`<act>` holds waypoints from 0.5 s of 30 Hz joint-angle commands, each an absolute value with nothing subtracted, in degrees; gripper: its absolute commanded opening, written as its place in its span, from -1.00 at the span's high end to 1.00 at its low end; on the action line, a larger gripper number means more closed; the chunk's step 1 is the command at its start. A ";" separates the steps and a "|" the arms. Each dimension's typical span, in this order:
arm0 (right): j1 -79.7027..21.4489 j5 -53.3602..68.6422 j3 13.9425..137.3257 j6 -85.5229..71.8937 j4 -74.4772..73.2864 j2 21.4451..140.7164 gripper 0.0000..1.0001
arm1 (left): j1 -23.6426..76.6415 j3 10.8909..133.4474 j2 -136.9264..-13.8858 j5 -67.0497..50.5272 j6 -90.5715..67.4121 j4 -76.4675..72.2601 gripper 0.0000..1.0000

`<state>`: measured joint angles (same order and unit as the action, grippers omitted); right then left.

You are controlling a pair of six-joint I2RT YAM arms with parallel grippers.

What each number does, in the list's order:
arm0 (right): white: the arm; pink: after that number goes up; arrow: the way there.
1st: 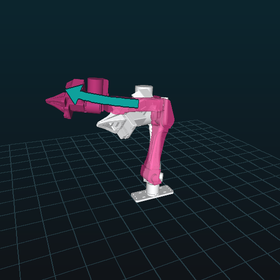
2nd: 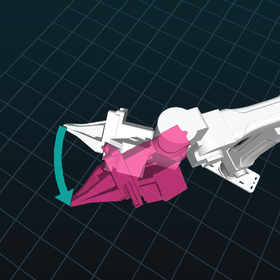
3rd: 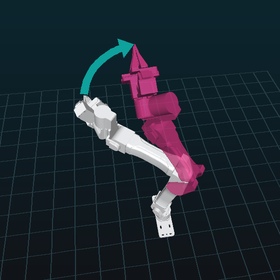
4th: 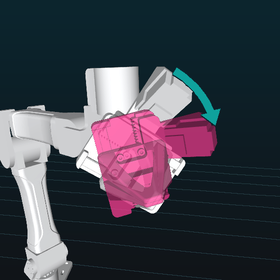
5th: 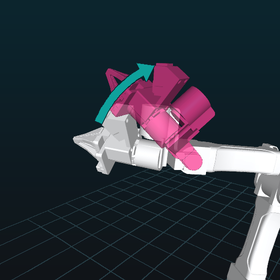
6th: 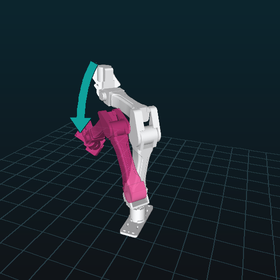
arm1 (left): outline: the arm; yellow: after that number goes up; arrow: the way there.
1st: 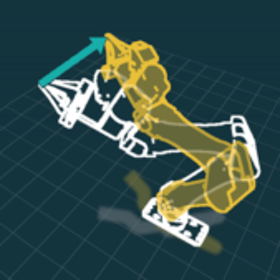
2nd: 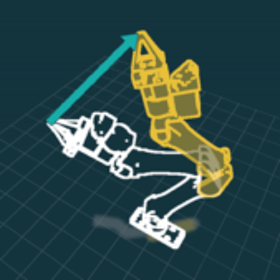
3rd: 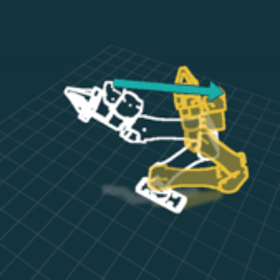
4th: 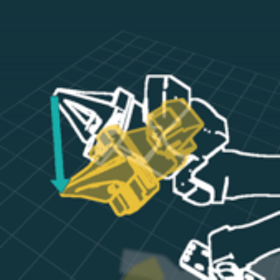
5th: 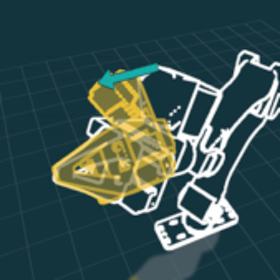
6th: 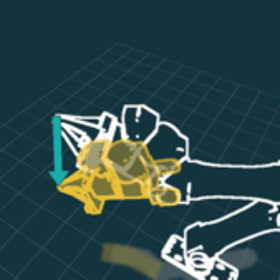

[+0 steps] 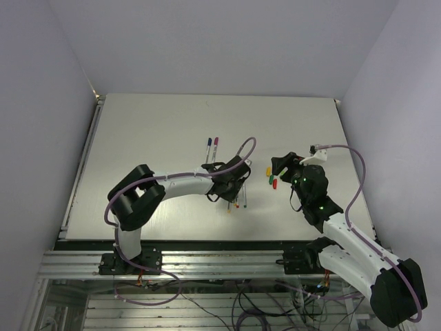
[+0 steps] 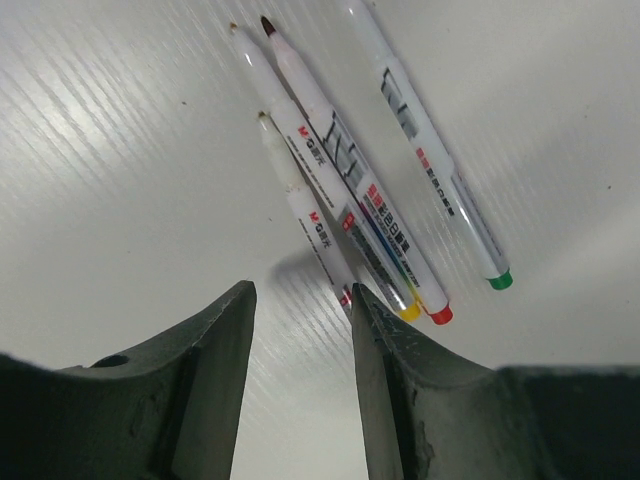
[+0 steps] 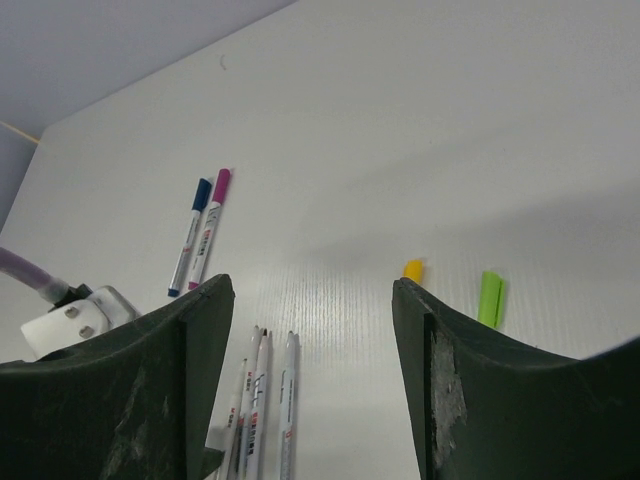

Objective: Insert the pens into the pen caps

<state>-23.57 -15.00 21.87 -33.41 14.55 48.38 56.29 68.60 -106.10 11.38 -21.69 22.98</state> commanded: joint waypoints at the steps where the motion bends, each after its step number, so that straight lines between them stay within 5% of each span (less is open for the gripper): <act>1: -23.38 -15.56 21.75 -33.40 13.27 47.27 -0.29 | 57.29 68.23 -106.76 10.27 -21.62 24.30 -0.05; 15: -23.41 -14.69 21.09 -34.06 13.42 47.24 -0.35 | 57.80 67.73 -108.89 12.42 -22.29 26.77 -0.03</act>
